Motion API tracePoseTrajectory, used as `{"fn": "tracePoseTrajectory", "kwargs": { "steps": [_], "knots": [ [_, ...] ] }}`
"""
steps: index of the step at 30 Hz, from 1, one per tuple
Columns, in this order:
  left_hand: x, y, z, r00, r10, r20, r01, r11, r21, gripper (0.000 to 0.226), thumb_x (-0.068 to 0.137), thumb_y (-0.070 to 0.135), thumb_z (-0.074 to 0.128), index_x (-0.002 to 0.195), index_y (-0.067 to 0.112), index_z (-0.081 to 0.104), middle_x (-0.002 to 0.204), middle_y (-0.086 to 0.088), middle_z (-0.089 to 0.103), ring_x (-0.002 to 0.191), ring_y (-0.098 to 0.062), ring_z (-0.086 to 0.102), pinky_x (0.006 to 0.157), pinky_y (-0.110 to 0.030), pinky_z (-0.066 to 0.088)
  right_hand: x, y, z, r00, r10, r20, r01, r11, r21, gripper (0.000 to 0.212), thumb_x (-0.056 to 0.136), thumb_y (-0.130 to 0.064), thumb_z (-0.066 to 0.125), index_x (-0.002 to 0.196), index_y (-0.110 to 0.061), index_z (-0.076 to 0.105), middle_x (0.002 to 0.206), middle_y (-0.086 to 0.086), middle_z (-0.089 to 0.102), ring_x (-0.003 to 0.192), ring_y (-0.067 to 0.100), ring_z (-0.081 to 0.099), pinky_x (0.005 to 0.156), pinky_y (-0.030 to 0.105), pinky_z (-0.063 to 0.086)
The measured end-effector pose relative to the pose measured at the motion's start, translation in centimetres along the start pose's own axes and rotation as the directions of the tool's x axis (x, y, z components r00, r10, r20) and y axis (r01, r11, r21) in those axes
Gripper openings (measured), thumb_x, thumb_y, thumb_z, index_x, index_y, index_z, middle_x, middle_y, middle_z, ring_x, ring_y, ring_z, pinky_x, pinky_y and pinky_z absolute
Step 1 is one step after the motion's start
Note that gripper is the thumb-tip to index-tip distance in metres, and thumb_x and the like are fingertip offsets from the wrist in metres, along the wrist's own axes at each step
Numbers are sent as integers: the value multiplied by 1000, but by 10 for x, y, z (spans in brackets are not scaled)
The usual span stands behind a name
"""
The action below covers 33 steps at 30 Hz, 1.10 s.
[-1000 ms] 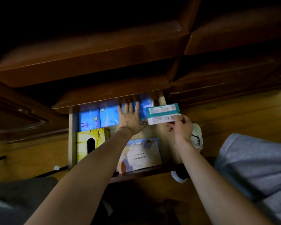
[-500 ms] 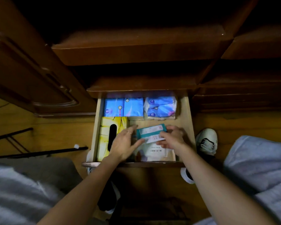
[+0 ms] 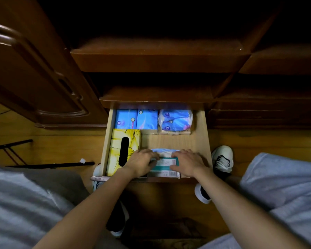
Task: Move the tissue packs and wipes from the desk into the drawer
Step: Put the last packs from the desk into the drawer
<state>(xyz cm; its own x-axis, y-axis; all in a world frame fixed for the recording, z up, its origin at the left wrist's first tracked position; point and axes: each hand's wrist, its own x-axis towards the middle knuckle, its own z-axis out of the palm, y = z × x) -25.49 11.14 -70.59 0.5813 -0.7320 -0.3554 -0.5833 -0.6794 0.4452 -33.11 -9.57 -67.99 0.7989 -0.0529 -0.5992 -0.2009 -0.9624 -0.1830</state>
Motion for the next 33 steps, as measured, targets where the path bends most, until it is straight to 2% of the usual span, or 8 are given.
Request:
{"fn": "tracePoseTrajectory", "kwargs": {
  "steps": [3,5,8,13,23,27,29,33],
  "knots": [
    [-23,7,-10,999,-3,50,5,999,-48,75,81,81,47,137,32,54,149,6,50,138,-18,42,114,-39,32,-16,-3,3,996,-90,2,89,989,122,74,82,-76,56,140,-32,49,142,-3,50,130,19,45,102,40,43],
    [-40,9,-18,985,48,168,-69,990,120,95,67,90,50,141,30,48,150,5,46,137,-19,41,114,-38,32,-28,-4,2,972,-196,130,181,977,115,73,73,-79,64,131,-35,53,134,-6,53,123,16,48,95,39,47],
    [-56,9,-27,954,149,262,-252,870,424,65,85,53,65,138,20,51,143,-4,51,131,-26,49,106,-40,42,-40,-4,7,944,-307,124,325,930,-171,48,81,-48,77,122,-31,57,124,-4,62,113,19,60,84,36,48],
    [-64,12,-31,970,71,234,-179,858,482,37,92,34,59,127,22,58,126,-2,62,111,-24,62,82,-40,53,-43,-2,12,947,-317,-51,288,910,-298,37,84,-32,77,119,-30,64,123,-2,68,111,21,63,91,34,48],
    [-22,-5,-44,965,-71,-254,157,928,337,36,80,30,73,112,19,62,107,-2,64,99,-24,60,71,-36,50,-1,10,-20,908,-83,-410,11,985,-174,44,83,-47,75,120,-32,58,123,-8,66,115,16,58,82,34,51],
    [1,-15,-58,840,-305,-449,388,916,102,17,89,34,64,83,19,56,66,0,61,63,-27,66,45,-27,30,32,1,-39,858,192,-476,-208,978,19,41,92,-52,65,120,-24,57,89,-6,72,76,15,69,56,27,53],
    [16,-25,-63,818,-382,-430,422,907,-4,26,97,38,48,76,22,54,63,3,58,63,-26,69,47,-28,34,52,-2,-52,843,282,-459,-250,960,130,27,96,-50,59,101,-23,62,76,-8,68,64,11,66,53,27,55],
    [48,-50,-76,873,-376,-311,374,925,-69,37,96,36,52,124,13,59,115,-9,65,111,-29,60,89,-39,51,90,4,-71,856,263,-445,-181,959,220,33,103,-48,46,100,-23,67,73,-6,67,68,11,65,54,25,52]
  ]
}}
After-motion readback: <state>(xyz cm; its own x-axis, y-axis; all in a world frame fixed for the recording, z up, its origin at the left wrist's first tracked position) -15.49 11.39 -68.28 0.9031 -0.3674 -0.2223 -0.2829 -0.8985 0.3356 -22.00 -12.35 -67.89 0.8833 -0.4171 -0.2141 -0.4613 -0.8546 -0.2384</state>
